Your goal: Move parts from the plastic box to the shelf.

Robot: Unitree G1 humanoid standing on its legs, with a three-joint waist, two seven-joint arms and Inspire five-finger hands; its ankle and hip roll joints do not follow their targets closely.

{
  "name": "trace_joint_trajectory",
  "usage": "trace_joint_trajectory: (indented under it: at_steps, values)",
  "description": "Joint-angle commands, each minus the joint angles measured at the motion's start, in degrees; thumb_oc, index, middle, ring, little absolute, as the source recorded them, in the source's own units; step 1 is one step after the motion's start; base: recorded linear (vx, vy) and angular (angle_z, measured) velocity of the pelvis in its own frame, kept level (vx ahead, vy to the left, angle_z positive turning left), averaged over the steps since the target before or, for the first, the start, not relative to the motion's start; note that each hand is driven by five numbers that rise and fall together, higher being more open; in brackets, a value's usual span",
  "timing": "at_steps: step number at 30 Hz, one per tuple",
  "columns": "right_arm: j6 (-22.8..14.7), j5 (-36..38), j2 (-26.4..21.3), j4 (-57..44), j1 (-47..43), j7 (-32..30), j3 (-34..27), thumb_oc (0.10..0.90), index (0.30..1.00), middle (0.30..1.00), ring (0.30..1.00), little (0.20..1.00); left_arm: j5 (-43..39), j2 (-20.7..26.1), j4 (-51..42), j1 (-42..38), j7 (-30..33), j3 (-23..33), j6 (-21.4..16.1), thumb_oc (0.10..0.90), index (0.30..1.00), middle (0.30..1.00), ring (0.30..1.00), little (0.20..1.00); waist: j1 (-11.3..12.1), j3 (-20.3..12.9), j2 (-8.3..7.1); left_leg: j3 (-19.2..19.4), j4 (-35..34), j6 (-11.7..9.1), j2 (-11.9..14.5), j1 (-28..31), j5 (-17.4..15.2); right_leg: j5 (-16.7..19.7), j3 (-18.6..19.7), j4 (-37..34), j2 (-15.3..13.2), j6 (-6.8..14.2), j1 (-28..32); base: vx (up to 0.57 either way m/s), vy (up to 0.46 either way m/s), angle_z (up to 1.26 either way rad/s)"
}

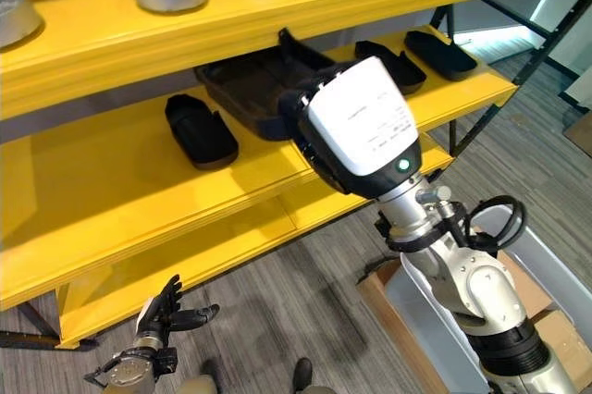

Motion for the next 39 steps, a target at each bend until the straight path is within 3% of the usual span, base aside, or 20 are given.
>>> trace_joint_trajectory:
  at_steps: [1, 2, 3, 4, 6, 9, 11, 16, 23, 29, 39]
  values:
    - [2.7, 2.1, -1.4, -1.5, -6.7, -9.4, -5.2, 0.4, 0.3, 0.3, 0.3, 0.3, -2.0, 1.5, -3.9, -0.5, 1.6, -1.0, -4.2, 0.9, 1.0, 1.0, 1.0, 1.0, 1.2, -6.8, 2.86, -1.8, -10.3, 1.5, 1.2, 3.1, 14.2, -0.9, 1.7, 0.9, 1.2, 4.1, -1.7, 0.1, 0.216, 0.56]
    - [2.9, 2.2, -1.5, -1.1, -6.8, -9.4, -4.9, 0.4, 0.3, 0.3, 0.3, 0.3, -2.0, 1.2, -4.2, 0.2, 1.4, -1.0, -4.3, 0.9, 1.0, 1.0, 1.0, 1.0, 2.0, -6.8, 4.03, -5.5, -11.1, 1.4, 0.4, 4.2, 12.7, -1.2, 2.6, 0.4, 1.0, 4.8, -0.6, 0.06, 0.146, 0.4]
    - [2.9, 2.2, -1.6, -1.0, -6.8, -9.4, -4.9, 0.4, 0.3, 0.3, 0.3, 0.3, -2.0, 1.1, -4.2, 0.1, 1.4, -1.0, -4.2, 0.9, 1.0, 1.0, 1.0, 1.0, 1.9, -6.8, 4.02, -5.6, -11.1, 1.5, 0.3, 4.0, 12.9, -1.0, 2.5, 0.4, 0.9, 4.7, -0.7, 0.14, 0.338, 0.07]
    - [2.9, 1.5, -1.6, -0.8, -6.7, -9.7, -5.3, 0.4, 0.3, 0.3, 0.3, 0.3, -2.2, 0.8, -4.0, 0.6, 0.8, -1.0, -4.2, 0.9, 1.0, 1.0, 1.0, 1.0, 1.4, -7.5, 5.07, -3.2, -12.0, 0.5, -0.3, 4.1, 10.7, -0.6, 1.7, 0.4, -0.2, 5.0, -0.2, 0.12, 0.31, -0.04]
    - [3.4, 1.6, -0.6, -0.4, -6.7, -8.9, -5.0, 0.4, 0.3, 0.3, 0.3, 0.3, -2.3, 1.1, -3.9, 0.6, 0.7, -0.9, -4.5, 0.9, 1.0, 1.0, 1.0, 1.0, 2.3, -7.6, 5.4, -2.9, -11.8, 1.0, -2.5, 4.8, 8.8, 0.0, 1.7, 0.4, -2.2, 5.9, 0.8, 0.16, 0.362, 0.16]
    - [3.9, 1.1, 0.4, -0.4, -7.1, -8.4, -4.6, 0.4, 0.3, 0.3, 0.3, 0.3, -2.0, 2.1, -4.0, 0.2, 0.6, -0.6, -4.5, 0.9, 1.0, 1.0, 1.0, 1.0, 3.1, -7.4, 4.62, -2.4, -11.4, 1.7, -4.7, 5.2, 7.7, 0.2, 1.3, 1.2, -4.4, 6.6, 1.2, 0.09, 0.251, 0.11]
    - [4.0, 0.6, 1.6, -0.7, -7.1, -7.5, -3.9, 0.4, 0.3, 0.3, 0.3, 0.3, -1.7, 3.0, -3.6, -0.4, 0.9, -0.2, -4.5, 0.9, 1.0, 1.0, 1.0, 1.0, 3.8, -7.1, 3.48, -1.5, -11.6, 3.2, -8.0, 6.2, 5.9, 1.0, 1.0, 1.9, -7.3, 8.1, 1.5, 0.09, 0.302, -0.06]
    - [4.7, -0.6, 3.9, -0.2, -7.9, -5.7, -2.0, 0.4, 0.3, 0.3, 0.3, 0.3, -1.0, 3.6, -3.9, -0.4, 1.5, 0.7, -4.1, 0.9, 1.0, 1.0, 1.0, 1.0, 4.7, -7.7, 1.98, -0.9, -12.0, 4.6, -11.1, 6.0, 4.0, 2.6, 0.9, 2.4, -10.2, 10.0, 0.7, 0.04, 0.184, 0.0]
    - [4.5, -0.5, 7.9, 0.9, -10.1, -3.3, 1.9, 0.4, 0.3, 0.3, 0.3, 0.3, -0.9, 3.4, -4.0, 0.0, 2.0, 1.4, -3.8, 0.9, 1.0, 1.0, 1.0, 1.0, 6.3, -8.6, 0.06, -1.1, -12.0, 5.6, -12.9, 5.1, 3.3, 4.1, -0.1, 2.3, -11.8, 11.3, 0.7, 0.02, 0.071, 0.06]
    - [3.9, 1.0, 10.3, 1.7, -11.2, -1.7, 4.9, 0.4, 0.3, 0.3, 0.3, 0.3, -1.0, 3.3, -4.3, 0.0, 2.4, 1.4, -3.7, 0.9, 1.0, 1.0, 1.0, 1.0, 7.4, -8.3, -0.54, -2.0, -12.0, 5.8, -13.2, 4.7, 3.4, 4.0, -1.2, 2.8, -12.2, 11.4, 1.1, 0.0, 0.011, 0.04]
    - [3.3, 2.2, 12.9, 4.5, -15.4, 1.4, 11.9, 0.4, 0.3, 0.3, 0.3, 0.3, -1.7, 4.0, -4.9, 0.9, 3.4, 2.7, -3.9, 0.9, 1.0, 1.0, 1.0, 1.0, 11.3, -5.1, -1.44, -4.5, -12.0, 5.7, -13.4, 2.2, 4.6, 3.5, -4.5, 3.9, -12.2, 11.4, 1.0, -0.02, -0.007, 0.22]
